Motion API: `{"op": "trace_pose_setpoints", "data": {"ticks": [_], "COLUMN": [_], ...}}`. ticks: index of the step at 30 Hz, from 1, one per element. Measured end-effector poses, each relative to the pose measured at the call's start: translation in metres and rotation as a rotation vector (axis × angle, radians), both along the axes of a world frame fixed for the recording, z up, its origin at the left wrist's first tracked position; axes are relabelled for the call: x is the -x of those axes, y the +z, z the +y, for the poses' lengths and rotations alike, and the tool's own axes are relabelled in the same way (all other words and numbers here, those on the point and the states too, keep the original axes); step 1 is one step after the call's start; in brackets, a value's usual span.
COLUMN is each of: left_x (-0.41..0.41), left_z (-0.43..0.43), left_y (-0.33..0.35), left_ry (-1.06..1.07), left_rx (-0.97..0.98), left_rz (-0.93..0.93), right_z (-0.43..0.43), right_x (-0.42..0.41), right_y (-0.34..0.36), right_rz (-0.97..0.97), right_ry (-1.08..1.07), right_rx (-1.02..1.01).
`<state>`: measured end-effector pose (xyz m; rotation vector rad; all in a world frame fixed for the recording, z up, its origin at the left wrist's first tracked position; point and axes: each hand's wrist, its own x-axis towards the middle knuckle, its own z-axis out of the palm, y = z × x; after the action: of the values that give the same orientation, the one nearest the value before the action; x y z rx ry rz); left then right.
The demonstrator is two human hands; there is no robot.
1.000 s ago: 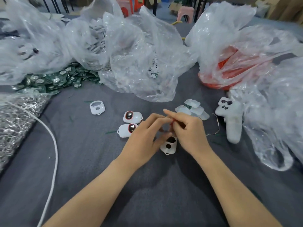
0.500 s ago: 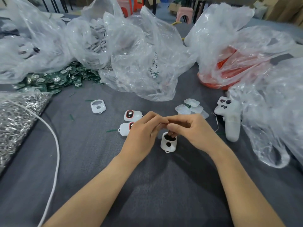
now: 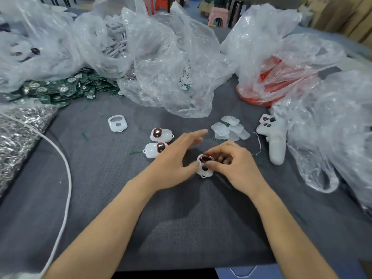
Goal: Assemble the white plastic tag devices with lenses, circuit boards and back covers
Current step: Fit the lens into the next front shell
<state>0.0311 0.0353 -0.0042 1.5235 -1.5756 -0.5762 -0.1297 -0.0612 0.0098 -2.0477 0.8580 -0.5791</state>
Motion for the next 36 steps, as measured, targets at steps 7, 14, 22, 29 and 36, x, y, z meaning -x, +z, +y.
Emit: {"op": "trace_pose_setpoints", "data": {"ticks": [7, 14, 22, 29, 36], "left_x": [-0.004, -0.004, -0.003, -0.003, -0.001], "left_z": [0.004, 0.004, 0.006, 0.007, 0.007], "left_y": [-0.006, -0.006, -0.007, -0.006, -0.004], "left_ry": [0.035, 0.051, 0.081, 0.083, 0.102], "left_rx": [-0.128, -0.132, -0.040, -0.055, -0.082], "left_rz": [-0.113, -0.065, -0.115, -0.173, -0.212], "right_z": [0.002, 0.002, -0.004, -0.006, -0.007], "right_x": [-0.004, -0.009, -0.007, -0.004, -0.006], "right_y": [-0.003, -0.001, 0.006, 0.003, 0.003], "right_rz": [0.004, 0.023, 0.066, 0.036, 0.015], "right_ry": [-0.032, -0.049, 0.008, 0.020, 0.035], "right_rx": [0.022, 0.003, -0.084, -0.142, -0.176]}}
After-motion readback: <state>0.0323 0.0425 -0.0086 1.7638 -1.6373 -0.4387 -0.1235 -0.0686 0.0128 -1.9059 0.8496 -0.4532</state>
